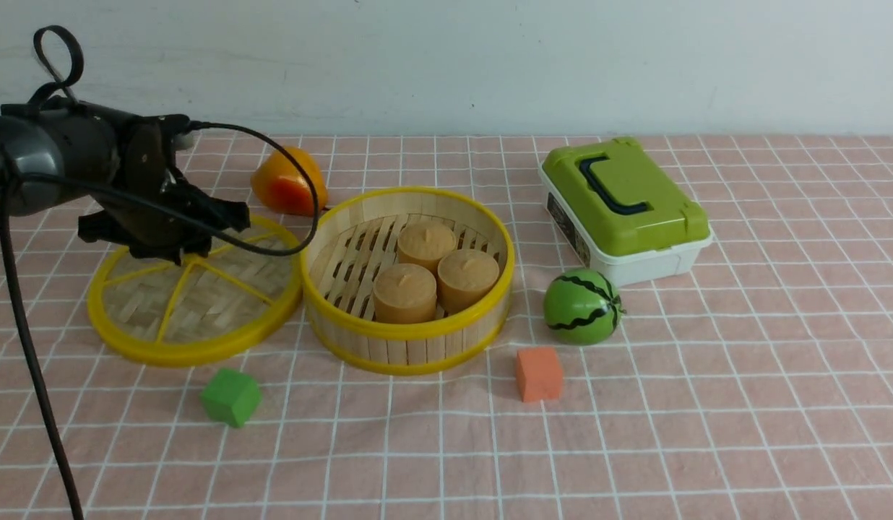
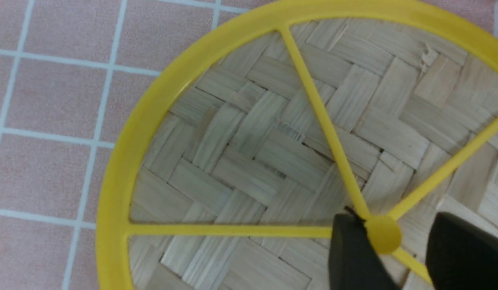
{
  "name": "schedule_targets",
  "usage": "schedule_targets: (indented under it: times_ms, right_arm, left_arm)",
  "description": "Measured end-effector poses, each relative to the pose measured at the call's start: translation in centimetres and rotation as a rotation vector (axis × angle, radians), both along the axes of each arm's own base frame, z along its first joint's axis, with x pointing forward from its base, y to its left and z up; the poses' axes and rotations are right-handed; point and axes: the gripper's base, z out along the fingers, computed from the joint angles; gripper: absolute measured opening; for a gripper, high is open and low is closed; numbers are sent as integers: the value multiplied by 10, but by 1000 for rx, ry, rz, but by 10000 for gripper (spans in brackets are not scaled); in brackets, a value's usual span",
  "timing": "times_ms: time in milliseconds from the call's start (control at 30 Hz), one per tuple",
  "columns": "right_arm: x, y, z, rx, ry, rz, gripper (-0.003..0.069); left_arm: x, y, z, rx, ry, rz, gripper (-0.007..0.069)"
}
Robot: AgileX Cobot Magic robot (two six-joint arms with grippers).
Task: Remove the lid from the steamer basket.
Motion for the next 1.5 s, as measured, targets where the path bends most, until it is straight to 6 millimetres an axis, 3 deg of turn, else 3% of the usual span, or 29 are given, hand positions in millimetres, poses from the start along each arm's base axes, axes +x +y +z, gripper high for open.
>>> schedule_targets:
  times_ms: [100, 167, 300, 367, 400, 433, 500, 567, 633, 700, 800, 833, 867, 900, 933, 1000, 1033, 1133, 1167, 1333, 1500]
  right_arm:
    - [0, 0, 0, 0, 0, 0, 241]
    - [0, 0, 0, 0, 0, 0, 241]
    - [0, 0, 0, 0, 0, 0, 241]
    - [0, 0, 0, 0, 0, 0, 241]
    - [0, 0, 0, 0, 0, 0, 241]
    - [0, 0, 0, 0, 0, 0, 241]
    - [0, 0, 0, 0, 0, 0, 241]
    - [0, 0, 0, 0, 0, 0, 241]
    - [0, 0, 0, 0, 0, 0, 241]
    - [0, 0, 0, 0, 0, 0, 241]
    - [0, 0, 0, 0, 0, 0, 241]
    - [0, 0, 0, 0, 0, 0, 241]
    - [0, 0, 0, 0, 0, 0, 241]
    - [0, 0, 0, 0, 0, 0, 241]
    - [0, 0, 0, 0, 0, 0, 241]
    - [0, 0, 0, 0, 0, 0, 241]
    - [0, 0, 0, 0, 0, 0, 241]
    - [0, 0, 0, 0, 0, 0, 241]
    - [0, 0, 0, 0, 0, 0, 241]
    - [0, 0, 0, 0, 0, 0, 241]
    - [0, 0, 0, 0, 0, 0, 241]
  left_arm:
    - [-4, 0, 13, -4, -20, 3, 297]
    - [-14, 1, 46, -9, -76, 8, 253]
    - [-47, 3, 122, -19, -221, 6, 95]
    - [-87, 4, 184, -40, -365, -11, -13]
    - [-90, 4, 188, -42, -378, -13, -13]
    - [-116, 4, 219, -52, -465, -28, -13]
    - [-137, 4, 238, -60, -530, -45, -13]
    - [-188, 4, 271, -77, -669, -79, -13]
    - [-229, 4, 279, -97, -739, -101, -13]
    - [-265, 5, 270, -106, -764, -119, -13]
    - [-304, 5, 233, -121, -744, -138, -13]
    - [-304, 5, 226, -120, -729, -139, -13]
    - [-318, 5, 201, -129, -704, -144, -13]
    - [-319, 5, 197, -132, -699, -143, -13]
    - [-329, 4, 176, -142, -670, -146, -13]
    - [-335, 4, 154, -159, -630, -144, -13]
    - [-340, 3, 130, -183, -581, -138, -13]
    - [-347, 2, 99, -216, -521, -126, -13]
    - [-347, 2, 99, -216, -521, -126, -13]
    - [-351, 1, 49, -253, -375, -101, -13]
    - [-356, 1, 20, -251, -288, -91, -13]
